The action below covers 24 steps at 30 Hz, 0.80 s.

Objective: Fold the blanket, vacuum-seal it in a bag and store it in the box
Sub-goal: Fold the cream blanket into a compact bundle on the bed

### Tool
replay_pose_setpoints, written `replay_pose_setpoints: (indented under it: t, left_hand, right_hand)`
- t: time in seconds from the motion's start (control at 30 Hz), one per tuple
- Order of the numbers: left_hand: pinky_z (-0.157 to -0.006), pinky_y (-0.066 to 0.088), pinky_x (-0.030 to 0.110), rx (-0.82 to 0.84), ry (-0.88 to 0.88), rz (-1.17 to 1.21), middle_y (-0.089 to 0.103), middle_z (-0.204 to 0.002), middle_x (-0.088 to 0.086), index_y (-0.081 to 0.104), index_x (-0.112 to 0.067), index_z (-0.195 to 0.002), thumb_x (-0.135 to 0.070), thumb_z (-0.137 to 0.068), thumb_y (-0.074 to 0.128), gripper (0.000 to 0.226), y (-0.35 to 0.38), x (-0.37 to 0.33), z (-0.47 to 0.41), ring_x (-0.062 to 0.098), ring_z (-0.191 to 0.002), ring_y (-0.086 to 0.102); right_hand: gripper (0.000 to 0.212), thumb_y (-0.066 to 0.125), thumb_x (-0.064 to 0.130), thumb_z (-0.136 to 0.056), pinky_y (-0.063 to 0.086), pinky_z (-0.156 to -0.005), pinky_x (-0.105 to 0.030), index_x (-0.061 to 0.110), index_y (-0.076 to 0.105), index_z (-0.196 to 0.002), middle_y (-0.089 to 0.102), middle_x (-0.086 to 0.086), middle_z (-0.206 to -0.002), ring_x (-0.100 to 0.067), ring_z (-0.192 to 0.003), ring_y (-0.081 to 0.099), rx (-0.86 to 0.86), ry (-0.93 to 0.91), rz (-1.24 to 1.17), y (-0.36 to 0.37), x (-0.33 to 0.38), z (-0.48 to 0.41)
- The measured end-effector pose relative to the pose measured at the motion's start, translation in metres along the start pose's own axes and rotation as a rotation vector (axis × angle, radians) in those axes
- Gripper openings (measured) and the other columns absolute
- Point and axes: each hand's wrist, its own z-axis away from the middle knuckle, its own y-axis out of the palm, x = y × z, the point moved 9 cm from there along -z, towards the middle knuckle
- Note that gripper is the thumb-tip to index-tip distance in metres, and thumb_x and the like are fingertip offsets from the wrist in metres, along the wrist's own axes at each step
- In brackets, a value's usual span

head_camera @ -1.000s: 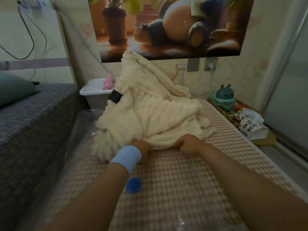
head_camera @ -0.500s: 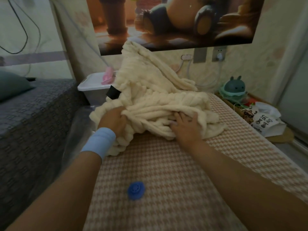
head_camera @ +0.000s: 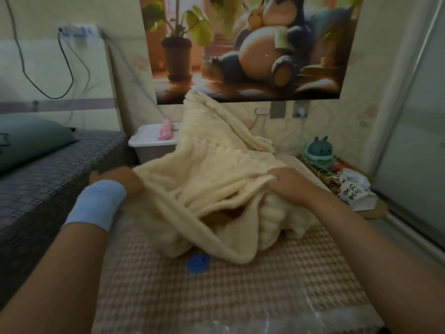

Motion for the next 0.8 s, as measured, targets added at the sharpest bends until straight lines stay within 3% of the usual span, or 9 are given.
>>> replay_pose_setpoints:
  t: [0.03, 0.13, 0.2, 0.27, 0.4, 0.5, 0.6, 0.7, 0.8]
  left_hand:
    - [-0.111, 0.031, 0.046, 0.121, -0.053, -0.112, 0.049, -0.140, 0.015, 0.049, -0.012, -0.136, -0.037, -0.088, 0.053, 0.055, 0.023, 0.011, 0.008, 0.034, -0.127, 0.046]
    - [-0.110, 0.034, 0.042, 0.160, 0.158, -0.229, 0.045, -0.143, 0.009, 0.049, -0.020, -0.138, -0.035, -0.091, 0.054, 0.050, 0.053, -0.022, 0.056, 0.031, -0.130, 0.043]
    - [-0.107, 0.034, 0.032, 0.164, 0.424, -0.145, 0.049, -0.135, -0.004, 0.057, -0.029, -0.130, -0.031, -0.096, 0.051, 0.035, 0.059, -0.079, 0.109, 0.024, -0.127, 0.045]
    - [-0.107, 0.036, 0.027, 0.328, 0.598, 0.016, 0.055, -0.129, -0.009, 0.063, -0.029, -0.123, -0.032, -0.092, 0.059, 0.031, 0.083, -0.124, 0.152, 0.018, -0.121, 0.051]
    - [-0.114, 0.028, 0.039, 0.518, 0.631, -0.223, 0.029, -0.154, 0.002, 0.033, -0.027, -0.147, -0.053, -0.082, 0.067, 0.078, 0.157, -0.147, 0.178, 0.026, -0.139, 0.033]
    - [-0.116, 0.023, 0.037, 0.520, 0.569, -0.201, 0.017, -0.158, 0.011, 0.019, -0.014, -0.152, -0.033, -0.094, 0.057, 0.072, 0.173, -0.151, 0.178, 0.030, -0.143, 0.023]
    - [-0.110, 0.028, 0.032, 0.386, 0.706, -0.476, 0.028, -0.154, 0.014, 0.029, -0.009, -0.148, -0.023, -0.102, 0.039, 0.049, 0.167, -0.157, 0.161, 0.030, -0.138, 0.032]
    - [-0.112, 0.024, 0.034, 0.396, 0.647, -0.543, 0.020, -0.156, 0.018, 0.018, -0.002, -0.150, -0.027, -0.104, 0.031, 0.054, 0.139, -0.130, 0.132, 0.033, -0.141, 0.024]
    - [-0.115, 0.024, 0.037, 0.343, 0.410, -0.587, 0.025, -0.154, 0.018, 0.023, -0.003, -0.149, -0.031, -0.101, 0.039, 0.058, 0.101, -0.070, 0.099, 0.031, -0.141, 0.028]
  right_hand:
    - [0.044, 0.046, 0.049, -0.092, 0.040, -0.104, -0.041, 0.024, 0.066, -0.121, 0.058, 0.004, -0.132, -0.019, -0.121, 0.052, 0.203, 0.056, 0.061, 0.022, -0.010, 0.012]
    - [0.048, 0.052, 0.059, -0.070, 0.049, -0.093, -0.040, 0.031, 0.068, -0.105, 0.064, 0.006, -0.113, -0.020, -0.104, 0.059, 0.571, 0.278, 0.168, 0.067, -0.038, 0.061]
    - [0.044, 0.056, 0.056, -0.074, 0.050, -0.088, -0.038, 0.028, 0.062, -0.107, 0.063, 0.001, -0.116, -0.019, -0.099, 0.058, 0.569, 0.320, 0.234, 0.074, -0.051, 0.073]
    - [0.040, 0.061, 0.053, -0.084, 0.044, -0.079, -0.035, 0.023, 0.053, -0.110, 0.059, 0.000, -0.114, -0.019, -0.096, 0.054, 0.474, 0.315, 0.260, 0.070, -0.054, 0.075]
    - [0.044, 0.068, 0.061, -0.080, 0.035, -0.062, -0.032, 0.024, 0.045, -0.086, 0.054, 0.003, -0.084, -0.015, -0.074, 0.049, 0.235, 0.192, 0.094, 0.054, -0.019, 0.075]
    - [0.055, 0.082, 0.055, -0.066, 0.047, -0.075, -0.036, 0.028, 0.049, -0.101, 0.056, 0.003, -0.102, -0.016, -0.088, 0.053, 0.414, 0.136, 0.244, 0.071, -0.005, 0.087]
    - [0.079, 0.083, 0.022, -0.072, 0.048, -0.093, -0.040, 0.037, 0.039, -0.136, 0.043, 0.000, -0.130, -0.025, -0.116, 0.051, 0.574, 0.194, 0.459, 0.081, -0.020, 0.105]
    - [0.054, 0.067, 0.021, -0.086, 0.046, -0.091, -0.037, 0.033, 0.045, -0.134, 0.048, -0.004, -0.128, -0.026, -0.113, 0.053, 0.508, 0.227, 0.451, 0.067, -0.029, 0.102]
    - [0.011, 0.065, 0.034, -0.080, 0.045, -0.070, -0.035, 0.025, 0.064, -0.085, 0.060, 0.003, -0.086, -0.018, -0.080, 0.056, 0.445, 0.177, 0.238, 0.055, -0.013, 0.094]
